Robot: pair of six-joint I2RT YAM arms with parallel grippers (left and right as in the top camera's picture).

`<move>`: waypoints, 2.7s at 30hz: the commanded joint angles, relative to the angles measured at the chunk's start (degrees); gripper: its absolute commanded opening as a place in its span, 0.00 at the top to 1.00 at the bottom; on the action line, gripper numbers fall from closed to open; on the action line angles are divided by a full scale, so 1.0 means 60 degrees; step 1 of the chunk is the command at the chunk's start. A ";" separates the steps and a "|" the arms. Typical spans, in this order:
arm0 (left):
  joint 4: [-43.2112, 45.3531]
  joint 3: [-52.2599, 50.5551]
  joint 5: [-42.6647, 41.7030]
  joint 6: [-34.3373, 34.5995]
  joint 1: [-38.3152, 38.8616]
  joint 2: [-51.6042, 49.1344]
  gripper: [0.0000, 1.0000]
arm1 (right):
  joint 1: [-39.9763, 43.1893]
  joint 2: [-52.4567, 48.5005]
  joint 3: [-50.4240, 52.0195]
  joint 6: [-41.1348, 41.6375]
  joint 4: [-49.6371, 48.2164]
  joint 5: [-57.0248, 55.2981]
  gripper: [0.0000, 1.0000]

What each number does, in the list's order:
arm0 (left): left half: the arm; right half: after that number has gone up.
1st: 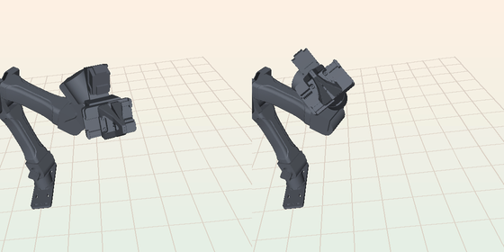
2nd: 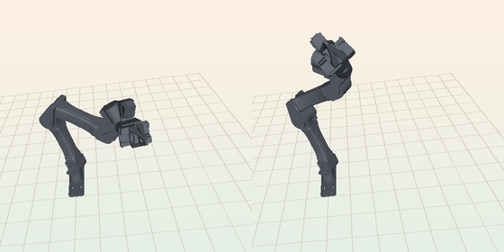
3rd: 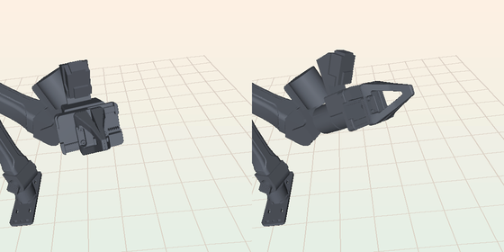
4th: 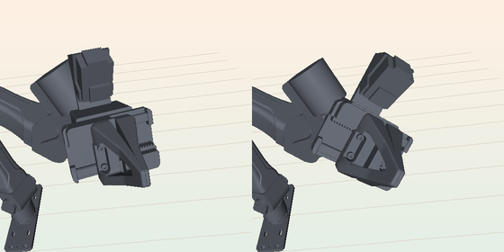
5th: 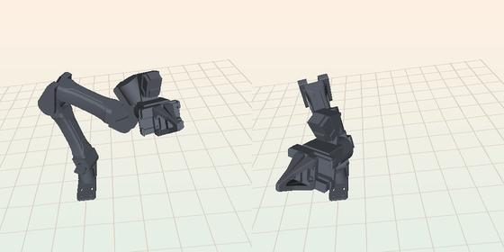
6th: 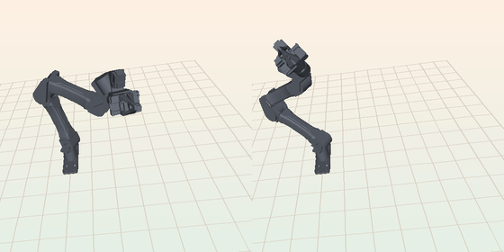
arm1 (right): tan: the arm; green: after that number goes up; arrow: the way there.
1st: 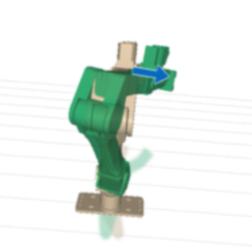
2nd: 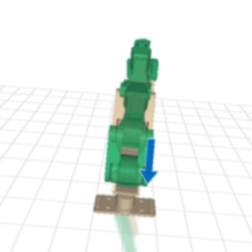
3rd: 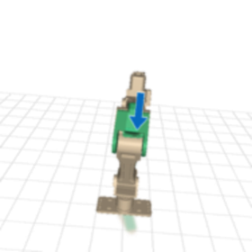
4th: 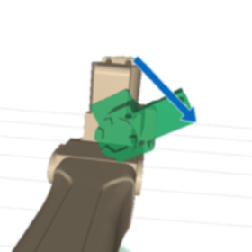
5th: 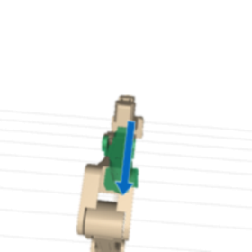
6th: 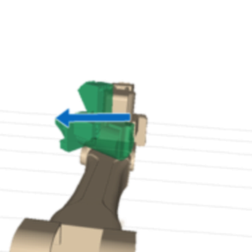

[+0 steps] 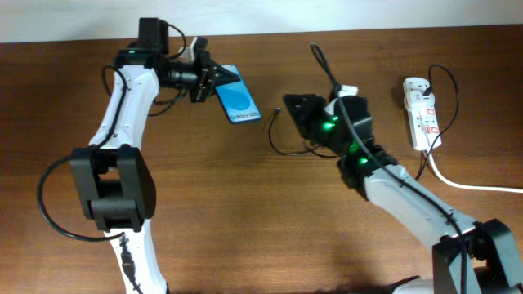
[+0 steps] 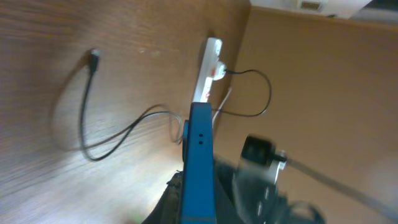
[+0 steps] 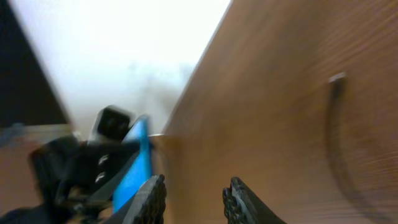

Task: Plug charger to phone and switch on socket
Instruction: 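Open the right gripper and move it to the black cable's USB-C end, then close the right gripper on the USB-C plug and lift it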

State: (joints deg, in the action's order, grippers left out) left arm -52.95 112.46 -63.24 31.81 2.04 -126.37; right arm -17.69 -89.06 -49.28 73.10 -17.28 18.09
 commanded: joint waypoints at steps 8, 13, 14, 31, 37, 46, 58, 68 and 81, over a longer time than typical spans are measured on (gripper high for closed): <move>-0.1752 0.0138 -0.0492 -0.2619 -0.0412 -0.0044 1.00 | 0.1198 -0.0211 -0.0998 -0.4816 0.3024 0.1235 0.65; -0.1770 0.0138 -0.0495 -0.2616 -0.0412 -0.0044 1.00 | 0.1177 -0.1155 -0.2758 -0.5796 0.4856 0.1468 0.65; -0.1774 0.0138 -0.0495 -0.2612 -0.0412 -0.0044 1.00 | 0.1129 -0.1413 -0.3140 -0.6025 0.5227 0.1490 0.65; -0.1774 0.0138 -0.0499 -0.2455 -0.0386 -0.0044 1.00 | -0.0062 -0.3705 -0.4353 -0.6175 0.5413 0.0506 0.69; -0.1803 0.0138 -0.0495 -0.2459 -0.0386 -0.0044 1.00 | -0.0131 -0.4645 -0.4357 -0.5519 0.4783 0.0925 0.68; -0.1803 0.0138 -0.0495 -0.2459 -0.0364 -0.0044 1.00 | -0.0135 -0.5227 -0.4353 -0.4827 0.4411 0.0918 0.68; -0.1807 0.0138 -0.0484 -0.2459 -0.0357 -0.0044 1.00 | -0.0474 -0.5767 -0.4353 -0.3610 0.3541 0.0838 0.68; -0.1803 0.0138 -0.0488 -0.2459 -0.0197 -0.0044 1.00 | -0.0477 -0.6291 -0.4353 -0.3333 0.2980 0.0761 0.68; -0.1800 0.0138 -0.0488 -0.2459 -0.0171 -0.0044 1.00 | -0.0470 -0.6302 -0.4353 -0.3340 0.2688 0.0182 0.68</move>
State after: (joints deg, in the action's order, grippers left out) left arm -63.66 112.46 -63.64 17.10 1.02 -126.37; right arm -20.25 -124.75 -75.24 52.95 -1.80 22.76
